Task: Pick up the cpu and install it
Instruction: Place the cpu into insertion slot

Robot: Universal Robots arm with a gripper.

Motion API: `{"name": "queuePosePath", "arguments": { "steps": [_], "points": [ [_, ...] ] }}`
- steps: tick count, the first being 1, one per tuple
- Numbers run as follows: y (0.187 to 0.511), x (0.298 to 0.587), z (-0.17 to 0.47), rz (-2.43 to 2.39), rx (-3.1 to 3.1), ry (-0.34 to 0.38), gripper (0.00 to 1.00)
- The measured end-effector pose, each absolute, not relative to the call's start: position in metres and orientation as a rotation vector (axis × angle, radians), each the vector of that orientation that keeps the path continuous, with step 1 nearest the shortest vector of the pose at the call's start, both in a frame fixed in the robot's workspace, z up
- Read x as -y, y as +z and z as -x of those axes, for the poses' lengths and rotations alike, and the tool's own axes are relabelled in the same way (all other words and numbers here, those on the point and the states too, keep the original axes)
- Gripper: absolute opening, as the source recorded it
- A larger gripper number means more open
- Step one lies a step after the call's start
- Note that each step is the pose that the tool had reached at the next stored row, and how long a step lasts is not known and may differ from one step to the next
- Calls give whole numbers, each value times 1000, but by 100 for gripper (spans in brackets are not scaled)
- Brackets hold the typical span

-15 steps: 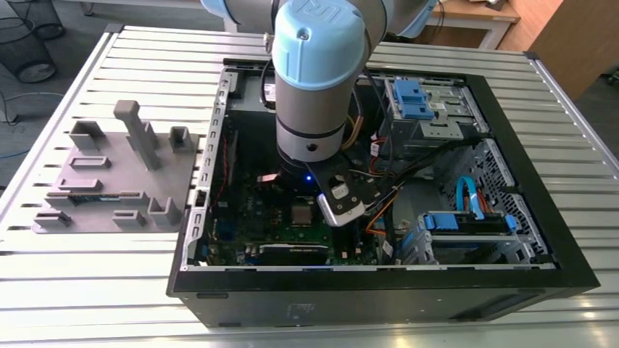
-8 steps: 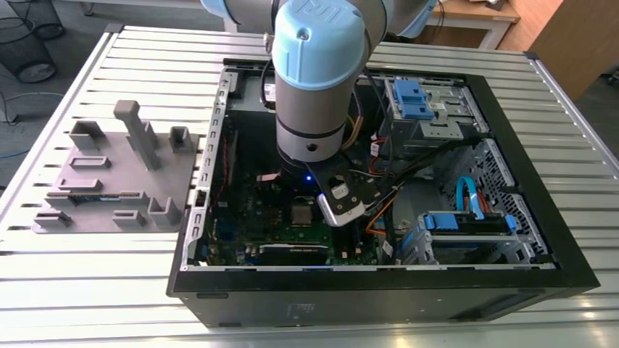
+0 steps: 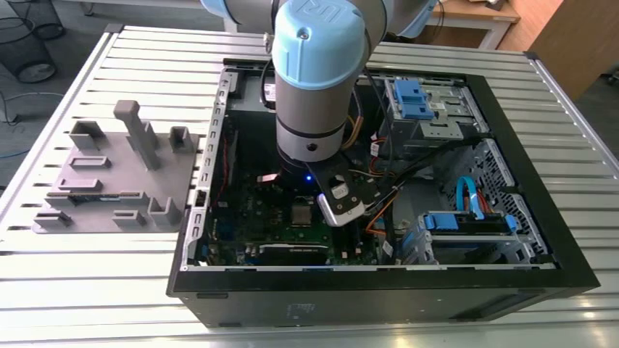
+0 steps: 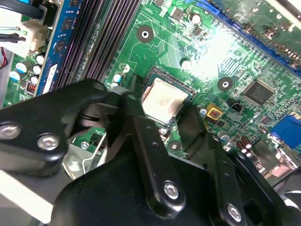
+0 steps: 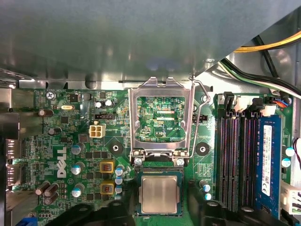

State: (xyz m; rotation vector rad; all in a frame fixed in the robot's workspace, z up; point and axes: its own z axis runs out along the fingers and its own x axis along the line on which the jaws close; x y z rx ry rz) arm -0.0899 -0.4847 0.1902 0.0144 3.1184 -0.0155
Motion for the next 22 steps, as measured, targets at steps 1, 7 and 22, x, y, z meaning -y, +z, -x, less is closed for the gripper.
{"name": "queuePosePath", "arguments": {
  "steps": [1,7,22],
  "points": [
    [190,485,90,-14,-3118,-15,53],
    [191,485,90,-14,-3118,-16,51],
    [191,485,90,-14,-3118,-15,44]
  ]
}}
